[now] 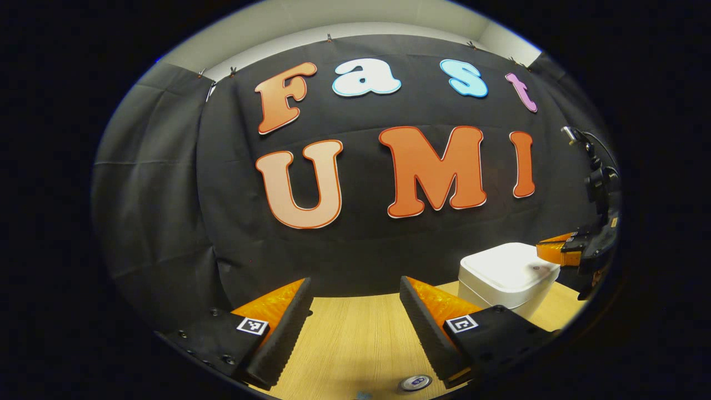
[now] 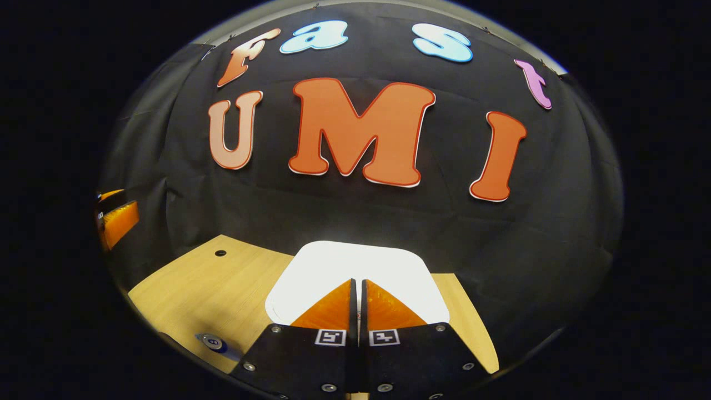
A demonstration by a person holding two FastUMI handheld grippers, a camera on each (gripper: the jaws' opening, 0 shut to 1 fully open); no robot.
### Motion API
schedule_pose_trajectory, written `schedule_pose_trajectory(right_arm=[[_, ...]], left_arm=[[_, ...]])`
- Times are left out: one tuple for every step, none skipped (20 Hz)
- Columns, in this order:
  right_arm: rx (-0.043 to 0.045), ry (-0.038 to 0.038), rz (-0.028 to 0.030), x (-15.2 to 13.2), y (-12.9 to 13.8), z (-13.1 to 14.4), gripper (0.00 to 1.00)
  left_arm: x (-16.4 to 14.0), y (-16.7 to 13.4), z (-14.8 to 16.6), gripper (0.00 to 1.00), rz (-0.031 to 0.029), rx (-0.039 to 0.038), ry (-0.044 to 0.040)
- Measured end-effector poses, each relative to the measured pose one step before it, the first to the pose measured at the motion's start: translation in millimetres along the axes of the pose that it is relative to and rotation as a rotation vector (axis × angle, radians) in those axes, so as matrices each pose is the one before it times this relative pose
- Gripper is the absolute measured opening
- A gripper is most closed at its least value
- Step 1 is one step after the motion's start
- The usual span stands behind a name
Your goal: Press the lid of the desktop garbage bin to open it, pick up the crumpled paper on the desktop and throw it into the bin, then pick up the pop can on the desktop and drop it into the bin, and finally close the garbage bin lid.
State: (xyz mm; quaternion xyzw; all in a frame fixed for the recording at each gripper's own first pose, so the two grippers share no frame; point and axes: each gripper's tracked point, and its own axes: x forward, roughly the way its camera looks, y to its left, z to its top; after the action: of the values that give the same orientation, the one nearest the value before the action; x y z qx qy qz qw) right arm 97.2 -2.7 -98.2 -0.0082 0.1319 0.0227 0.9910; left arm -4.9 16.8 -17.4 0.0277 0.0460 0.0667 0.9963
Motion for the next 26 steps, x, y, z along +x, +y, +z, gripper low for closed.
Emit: schedule_pose_trajectory(right_arm=[[0.0044, 0.02085, 0.00881, 2.53, 1.54, -6.58, 0.01], [0.01034, 0.02858, 0.00932, 2.48, 0.19, -8.53, 0.01], [0.00932, 0.02081, 0.01067, -0.16, 0.83, -6.03, 0.01], [0.014, -0.01409, 0.00909, 3.63, 0.34, 3.67, 0.01], [0.00311, 0.00634, 0.00559, -1.34, -1.36, -1.27, 0.01], [0.00693, 0.00429, 0.00356, 1.18, 0.94, -0.45, 0.01], [0.00687, 0.0228, 0.00721, 0.25, 0.93, -1.77, 0.01], [0.01703, 0.01014, 0.00992, 0.36, -0.09, -0.95, 0.01], [0.0227, 0.01153, 0.01433, -2.67, 1.29, -2.86, 0.01], [-0.01425, -0.00773, 0.0132, -0.33, 1.66, 2.66, 0.01], [-0.02854, -0.01891, 0.00595, -2.56, 0.05, 1.31, 0.01], [-0.02906, -0.02755, 0.00925, -1.52, 0.95, 5.95, 0.01], [-0.02296, -0.02125, 0.0135, -0.3, 0.67, 6.54, 0.01], [-0.01141, 0.00123, 0.02073, -1.42, 3.75, -1.46, 0.01], [0.00277, -0.0134, 0.01559, -2.52, 3.06, 4.49, 0.01], [0.0076, -0.04422, 0.02264, -2.68, 6.65, 13.19, 0.01], [-0.0037, -0.04988, 0.01725, -1.45, 5.12, 14.09, 0.01], [-0.01338, -0.02787, 0.02359, -2.09, 4.73, 6.97, 0.01], [-0.01613, -0.02352, 0.0283, -0.68, 6.07, 5.11, 0.01], [-0.01667, -0.02338, 0.02538, -3.49, 5.27, 5.24, 0.02], [-0.01582, -0.02212, 0.01827, -1.42, 4.65, 6.51, 0.05], [-0.01388, -0.0248, 0.03607, -1.74, 8.66, 5.27, 0.11], [-0.01598, -0.02244, 0.02462, 0.84, 7.99, 5.24, 0.16], [-0.02225, -0.02326, 0.0249, -3.0, 7.8, 5.05, 0.28], [-0.01189, -0.01728, 0.01279, 0.03, 6.07, 3.52, 0.5], [-0.00267, -0.00817, 0.01828, -1.14, 6.94, 2.41, 0.52]], left_arm=[[-0.05, 0.77, -0.39, 1.0, 0.00375, 0.00332, 0.00426], [-0.35, 0.61, -0.68, 1.0, 0.00472, 0.00418, 0.00427], [-0.17, 0.06, -0.31, 1.0, 0.00467, 0.00264, 0.00322], [0.35, 0.1, -0.81, 1.0, 0.00461, 0.00188, 0.00231], [0.83, -0.52, -0.78, 1.0, 0.00186, 0.00008, 0.00233], [0.3, -0.49, -0.6, 1.0, -0.00014, 0.00029, 0.00432], [-0.43, -0.29, -1.13, 1.0, 0.00078, 0.00172, 0.0065], [-0.32, -0.51, -0.26, 1.0, -0.00118, 0.00077, 0.00607], [-0.69, -1.15, 0.07, 0.99, 0.00014, 0.00231, -0.00183], [0.43, -1.25, 0.13, 1.0, 0.0003, -0.00193, -0.00389], [0.23, -2.04, -0.06, 1.0, -0.0011, -0.0024, 0.00188], [-0.67, -1.29, 0.39, 1.0, -0.00113, 0.00104, -0.00095], [-0.32, 0.25, 1.14, 1.0, 0.00262, 0.00274, -0.00495], [-0.09, 0.55, 0.79, 1.0, 0.00521, 0.00189, -0.00393], [0.09, 1.24, 0.42, 1.0, 0.00957, 0.00039, -0.00371], [-0.78, 0.72, -0.13, 1.0, 0.01493, -0.00119, -0.00248], [-1.76, 1.24, -0.35, 1.0, 0.0137, -0.00276, 0.00076], [-1.14, 1.09, -1.2, 0.99, 0.0096, -0.00563, 0.00219], [-1.39, -0.46, -0.61, 1.0, 0.00794, -0.00723, 0.00061], [-1.02, 0.98, -0.4, 1.0, 0.01008, -0.00486, 0.00272], [-1.46, 2.59, -0.24, 1.0, 0.01357, 0.00017, 0.00328], [-1.96, 2.92, -1.12, 1.0, 0.01355, 0.00214, -0.00113], [-0.16, 2.71, 0.73, 1.0, 0.01048, 0.0024, -0.00433], [0.8, 2.2, -0.38, 1.0, 0.00967, 0.00185, -0.00275], [0.75, 1.11, -0.94, 1.0, -0.00049, -0.00121, 0.00242], [-1.19, 0.18, -1.11, 1.0, -0.00238, -0.00616, 0.00254]])
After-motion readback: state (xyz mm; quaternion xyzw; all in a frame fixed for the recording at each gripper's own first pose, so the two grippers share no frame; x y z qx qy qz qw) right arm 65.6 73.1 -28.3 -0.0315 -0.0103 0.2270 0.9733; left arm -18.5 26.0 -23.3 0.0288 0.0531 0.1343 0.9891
